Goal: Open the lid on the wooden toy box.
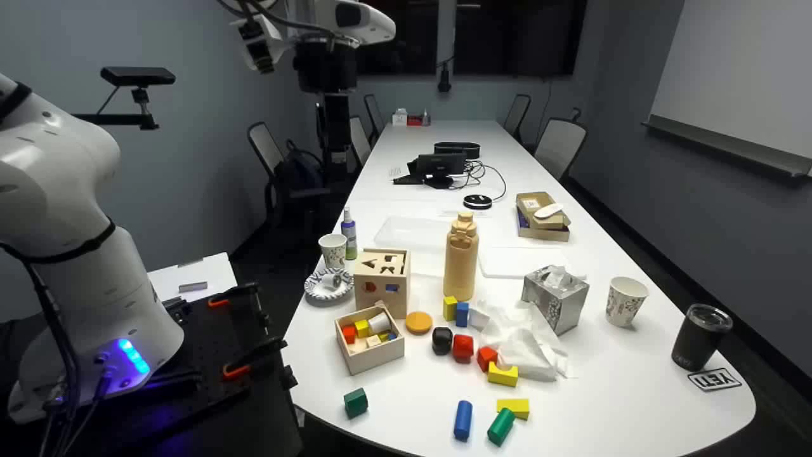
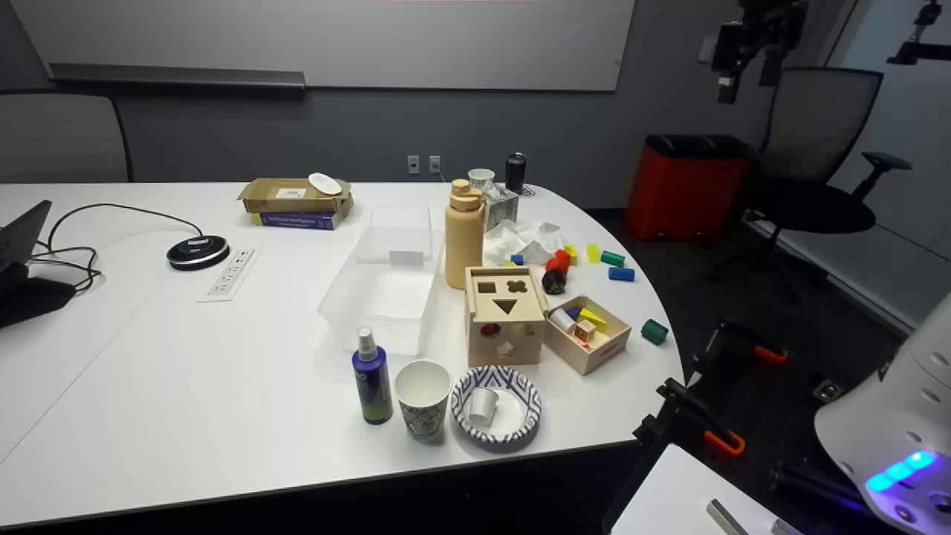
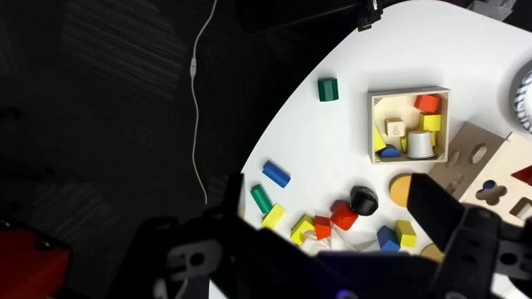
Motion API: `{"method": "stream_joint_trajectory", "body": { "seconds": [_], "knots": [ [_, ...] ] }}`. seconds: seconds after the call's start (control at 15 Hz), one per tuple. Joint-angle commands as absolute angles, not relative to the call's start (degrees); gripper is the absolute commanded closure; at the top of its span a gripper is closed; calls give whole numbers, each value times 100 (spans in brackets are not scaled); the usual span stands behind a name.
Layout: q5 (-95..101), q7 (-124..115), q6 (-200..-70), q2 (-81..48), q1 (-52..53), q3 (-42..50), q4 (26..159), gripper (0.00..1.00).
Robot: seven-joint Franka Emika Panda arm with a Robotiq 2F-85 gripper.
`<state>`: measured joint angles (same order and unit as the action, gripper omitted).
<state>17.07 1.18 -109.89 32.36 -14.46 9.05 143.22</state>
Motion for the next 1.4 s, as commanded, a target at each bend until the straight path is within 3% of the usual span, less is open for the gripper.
{"method": "stream_joint_trajectory", "body": {
  "seconds": [0.0, 0.27, 0.73, 1.33],
  "knots": [
    [1724, 104, -10972, 3237, -1407, 937, 14310, 0],
    [1671, 243, -11353, 2796, -815, 520, 14339, 0],
    [1633, 540, -13137, 1012, 270, -272, 14428, 0],
    [1251, 3315, -14868, -1034, 254, -420, 14330, 0]
  ]
}}
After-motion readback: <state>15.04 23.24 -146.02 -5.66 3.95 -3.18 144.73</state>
